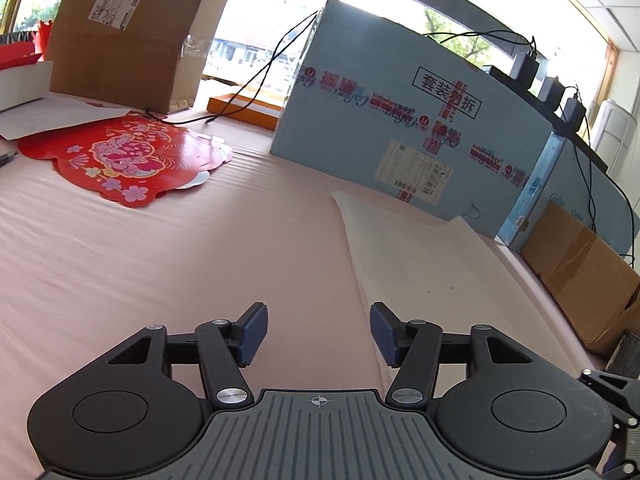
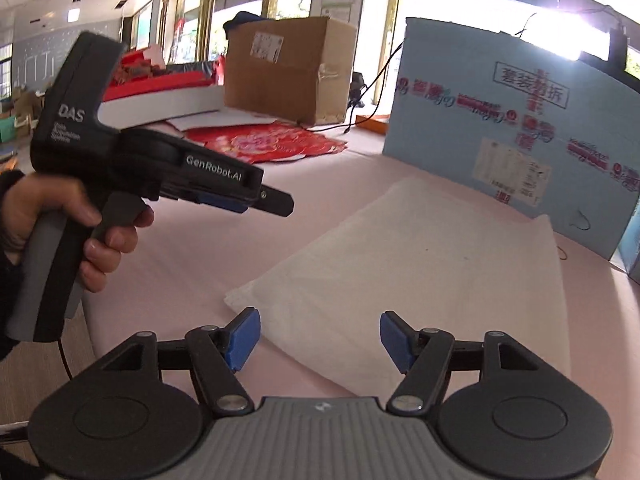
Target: Fold shopping bag
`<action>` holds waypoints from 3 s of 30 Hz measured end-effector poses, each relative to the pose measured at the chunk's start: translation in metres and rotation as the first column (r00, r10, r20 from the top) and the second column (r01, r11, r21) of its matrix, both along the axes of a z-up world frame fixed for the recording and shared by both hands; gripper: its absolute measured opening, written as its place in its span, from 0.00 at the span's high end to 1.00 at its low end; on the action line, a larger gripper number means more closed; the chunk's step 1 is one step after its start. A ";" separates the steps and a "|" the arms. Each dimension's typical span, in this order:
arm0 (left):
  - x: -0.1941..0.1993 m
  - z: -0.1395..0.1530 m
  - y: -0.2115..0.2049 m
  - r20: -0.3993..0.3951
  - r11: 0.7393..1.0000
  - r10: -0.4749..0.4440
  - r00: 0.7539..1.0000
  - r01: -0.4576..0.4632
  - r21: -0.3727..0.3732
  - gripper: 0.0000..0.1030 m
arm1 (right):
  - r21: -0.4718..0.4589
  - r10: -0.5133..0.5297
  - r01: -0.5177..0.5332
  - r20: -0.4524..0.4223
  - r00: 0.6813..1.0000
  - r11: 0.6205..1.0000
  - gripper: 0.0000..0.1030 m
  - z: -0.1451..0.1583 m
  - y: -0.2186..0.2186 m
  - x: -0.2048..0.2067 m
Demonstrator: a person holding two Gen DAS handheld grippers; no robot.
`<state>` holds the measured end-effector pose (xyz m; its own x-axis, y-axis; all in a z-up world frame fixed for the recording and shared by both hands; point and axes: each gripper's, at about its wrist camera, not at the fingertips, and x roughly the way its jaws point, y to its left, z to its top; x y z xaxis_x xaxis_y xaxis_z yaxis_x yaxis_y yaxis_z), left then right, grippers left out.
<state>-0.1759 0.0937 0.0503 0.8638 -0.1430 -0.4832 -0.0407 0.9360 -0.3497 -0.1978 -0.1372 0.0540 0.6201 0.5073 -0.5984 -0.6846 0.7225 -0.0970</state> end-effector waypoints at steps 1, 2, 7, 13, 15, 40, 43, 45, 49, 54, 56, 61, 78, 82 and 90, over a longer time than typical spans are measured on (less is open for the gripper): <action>-0.001 0.000 0.001 0.000 1.000 0.000 1.000 0.000 -0.002 0.41 | -0.003 0.011 -0.011 -0.010 1.000 1.000 0.32 -0.001 0.003 0.002; -0.002 -0.001 0.002 -0.002 1.000 -0.002 1.000 0.002 -0.003 0.41 | 0.005 0.015 -0.015 -0.021 1.000 1.000 0.31 -0.001 0.002 0.004; -0.001 -0.005 0.001 -0.017 1.000 -0.012 1.000 0.012 0.002 0.40 | 0.005 0.058 -0.058 -0.092 0.994 0.998 0.24 0.003 -0.009 0.007; -0.002 -0.006 -0.018 -0.021 0.990 -0.034 0.999 0.037 0.136 0.36 | -0.066 0.059 -0.063 -0.063 0.996 0.996 0.15 0.006 0.001 0.004; -0.003 -0.007 -0.023 -0.022 0.981 -0.042 0.999 0.045 0.190 0.36 | -0.077 0.061 -0.064 -0.042 0.997 0.995 0.21 0.006 0.005 0.004; -0.023 0.012 -0.053 0.060 0.895 -0.250 0.967 0.207 0.395 0.18 | 0.223 -0.078 0.106 -0.128 0.989 0.969 0.42 0.016 -0.049 0.019; -0.018 0.011 -0.061 0.044 0.875 -0.275 0.960 0.231 0.425 0.18 | 0.237 -0.075 0.108 -0.145 0.987 0.966 0.39 0.014 -0.053 0.018; -0.017 0.013 -0.061 0.052 0.877 -0.282 0.958 0.235 0.419 0.18 | 0.233 -0.070 0.101 -0.138 0.988 0.967 0.36 0.014 -0.054 0.015; -0.011 0.015 -0.059 0.055 0.892 -0.319 0.946 0.280 0.356 0.17 | 0.218 -0.036 0.055 -0.093 0.995 0.974 0.33 0.018 -0.044 0.011; 0.009 0.005 -0.047 -0.012 0.932 -0.299 0.954 0.295 0.212 0.17 | 0.192 -0.041 0.051 -0.057 0.998 0.980 0.63 0.016 -0.032 0.023; 0.015 0.000 -0.049 -0.044 0.935 -0.296 0.954 0.299 0.191 0.17 | 0.217 -0.069 0.087 -0.091 0.993 0.972 0.89 0.012 -0.035 0.030; 0.011 -0.010 -0.080 -0.073 0.896 -0.311 0.948 0.318 0.310 0.19 | 0.326 -0.213 0.235 -0.101 0.972 0.916 0.94 0.013 -0.062 0.033; 0.017 -0.007 -0.064 -0.060 0.887 -0.232 0.971 0.237 0.396 0.96 | 0.596 -0.526 0.448 -0.049 0.849 0.667 0.96 0.036 -0.180 0.006; 0.013 -0.008 -0.066 -0.053 0.882 -0.238 0.970 0.239 0.406 0.96 | 0.622 -0.312 0.447 -0.321 0.894 0.643 0.63 0.014 -0.188 0.026; 0.013 -0.009 -0.065 -0.043 0.891 -0.244 0.969 0.241 0.386 0.96 | 0.605 -0.221 0.363 -0.299 0.928 0.708 0.29 0.016 -0.145 0.024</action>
<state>-0.1634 0.0290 0.0413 0.8294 -0.1525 -0.5374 0.2059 0.9777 0.0403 -0.1734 -0.2824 0.0705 0.7136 0.6234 -0.3198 -0.3805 0.7281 0.5702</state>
